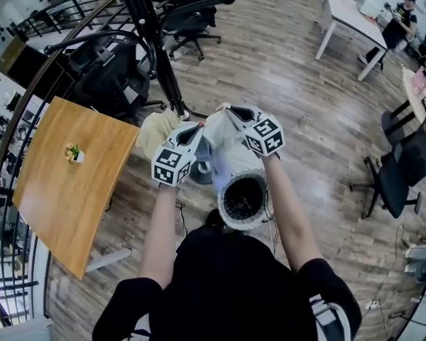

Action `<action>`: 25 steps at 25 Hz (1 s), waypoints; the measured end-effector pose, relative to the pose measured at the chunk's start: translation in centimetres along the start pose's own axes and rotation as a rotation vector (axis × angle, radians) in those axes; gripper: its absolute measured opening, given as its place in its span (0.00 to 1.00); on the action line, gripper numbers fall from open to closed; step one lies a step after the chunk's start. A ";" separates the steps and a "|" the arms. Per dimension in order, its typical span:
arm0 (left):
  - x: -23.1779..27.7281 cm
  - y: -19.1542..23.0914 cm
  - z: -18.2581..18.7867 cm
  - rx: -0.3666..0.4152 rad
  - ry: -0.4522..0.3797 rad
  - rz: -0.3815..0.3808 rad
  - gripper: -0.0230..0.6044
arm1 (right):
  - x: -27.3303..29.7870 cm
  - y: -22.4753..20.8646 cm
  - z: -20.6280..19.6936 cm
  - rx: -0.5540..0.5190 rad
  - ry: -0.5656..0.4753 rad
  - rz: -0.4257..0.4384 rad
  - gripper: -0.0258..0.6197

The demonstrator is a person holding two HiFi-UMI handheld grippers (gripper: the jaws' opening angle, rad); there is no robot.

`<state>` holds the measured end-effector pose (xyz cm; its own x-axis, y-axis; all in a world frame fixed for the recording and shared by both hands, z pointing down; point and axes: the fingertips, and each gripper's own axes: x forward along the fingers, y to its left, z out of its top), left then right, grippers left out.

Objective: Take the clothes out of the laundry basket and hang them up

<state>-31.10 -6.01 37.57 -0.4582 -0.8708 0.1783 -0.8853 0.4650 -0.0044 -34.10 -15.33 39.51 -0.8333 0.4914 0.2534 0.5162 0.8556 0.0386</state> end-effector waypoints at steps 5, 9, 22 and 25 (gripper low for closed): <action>0.7 2.4 1.8 0.019 -0.024 0.032 0.09 | 2.0 -1.4 2.4 -0.038 -0.019 0.017 0.09; 0.8 4.3 3.0 0.026 -0.045 0.061 0.09 | 3.6 -1.9 4.2 -0.066 -0.035 0.034 0.09; 1.6 7.7 -3.7 -0.050 0.091 0.113 0.09 | 8.8 -0.8 -3.2 0.012 0.100 0.124 0.09; 1.7 8.4 -4.4 -0.077 0.089 0.119 0.09 | 9.3 -0.7 -3.8 0.022 0.106 0.129 0.08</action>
<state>-38.96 -2.89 42.15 -0.5475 -0.7928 0.2679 -0.8150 0.5778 0.0444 -41.49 -11.97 45.50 -0.7345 0.5782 0.3552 0.6118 0.7907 -0.0219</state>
